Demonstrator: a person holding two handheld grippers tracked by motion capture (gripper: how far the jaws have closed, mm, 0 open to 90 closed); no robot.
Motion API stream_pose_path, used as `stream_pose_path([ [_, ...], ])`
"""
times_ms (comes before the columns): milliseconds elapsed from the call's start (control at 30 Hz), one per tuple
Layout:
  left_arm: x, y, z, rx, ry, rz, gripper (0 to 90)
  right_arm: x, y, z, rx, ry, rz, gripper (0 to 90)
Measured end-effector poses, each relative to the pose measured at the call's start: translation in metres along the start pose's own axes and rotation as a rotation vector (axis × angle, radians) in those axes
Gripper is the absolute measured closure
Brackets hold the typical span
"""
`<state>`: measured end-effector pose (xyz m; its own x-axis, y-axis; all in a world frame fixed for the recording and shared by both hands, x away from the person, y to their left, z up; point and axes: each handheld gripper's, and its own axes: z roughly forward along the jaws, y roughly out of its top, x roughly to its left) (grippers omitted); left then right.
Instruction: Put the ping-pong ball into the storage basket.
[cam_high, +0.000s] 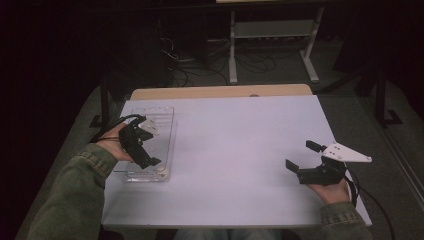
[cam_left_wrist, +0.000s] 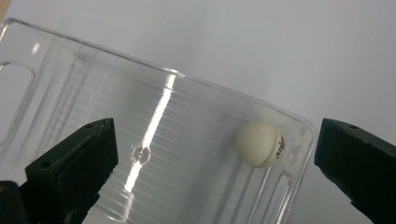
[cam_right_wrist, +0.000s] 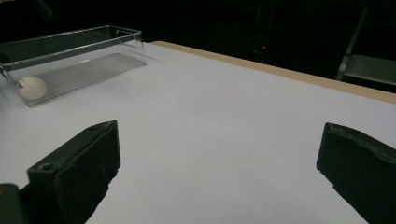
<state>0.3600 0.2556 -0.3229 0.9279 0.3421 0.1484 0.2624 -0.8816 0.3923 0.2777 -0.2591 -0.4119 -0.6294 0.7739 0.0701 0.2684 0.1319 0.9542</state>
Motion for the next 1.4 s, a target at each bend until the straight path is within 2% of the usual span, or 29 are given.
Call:
stream_pose_path([
  [100,-0.001,-0.002,-0.005,-0.046,0.004,-0.017,0.0,0.0,0.0,0.0,-0.001,0.0,0.0,0.0],
  [267,-0.002,-0.004,-0.005,-0.055,-0.002,-0.022,0.0,0.0,0.0,-0.001,-0.003,0.0,0.004,0.0],
  [467,-0.007,-0.015,-0.005,-0.101,0.018,-0.057,0.0,0.0,0.0,-0.001,-0.003,0.0,0.004,0.0],
  [667,-0.008,-0.019,-0.007,-0.137,0.032,-0.07,0.0,0.0,0.0,0.0,0.0,0.0,0.003,0.0],
  [767,-0.006,-0.024,-0.011,-0.178,0.045,-0.095,0.0,0.0,0.0,-0.001,-0.002,-0.001,0.005,0.0],
  [800,-0.006,-0.024,-0.011,-0.178,0.045,-0.095,0.0,0.0,0.0,-0.001,-0.002,-0.001,0.005,0.0],
  [833,-0.006,-0.026,-0.013,-0.204,0.049,-0.107,0.0,0.0,0.0,-0.001,-0.004,-0.001,0.005,0.0],
  [1100,-0.009,-0.032,-0.016,-0.248,0.058,-0.124,0.0,0.0,0.0,-0.001,-0.002,0.0,0.006,0.0],
  [1167,-0.009,-0.036,-0.018,-0.276,0.066,-0.141,0.0,0.0,0.0,-0.001,-0.003,0.001,0.006,0.0],
  [1233,-0.009,-0.036,-0.018,-0.276,0.066,-0.141,0.0,0.0,0.0,-0.001,-0.004,0.0,0.006,0.0],
  [1267,-0.009,-0.04,-0.018,-0.3,0.07,-0.162,0.0,0.0,0.0,-0.001,-0.002,0.0,0.006,0.0],
  [1400,-0.01,-0.044,-0.022,-0.341,0.077,-0.176,0.0,0.0,0.0,-0.001,-0.002,0.0,0.007,0.0],
])
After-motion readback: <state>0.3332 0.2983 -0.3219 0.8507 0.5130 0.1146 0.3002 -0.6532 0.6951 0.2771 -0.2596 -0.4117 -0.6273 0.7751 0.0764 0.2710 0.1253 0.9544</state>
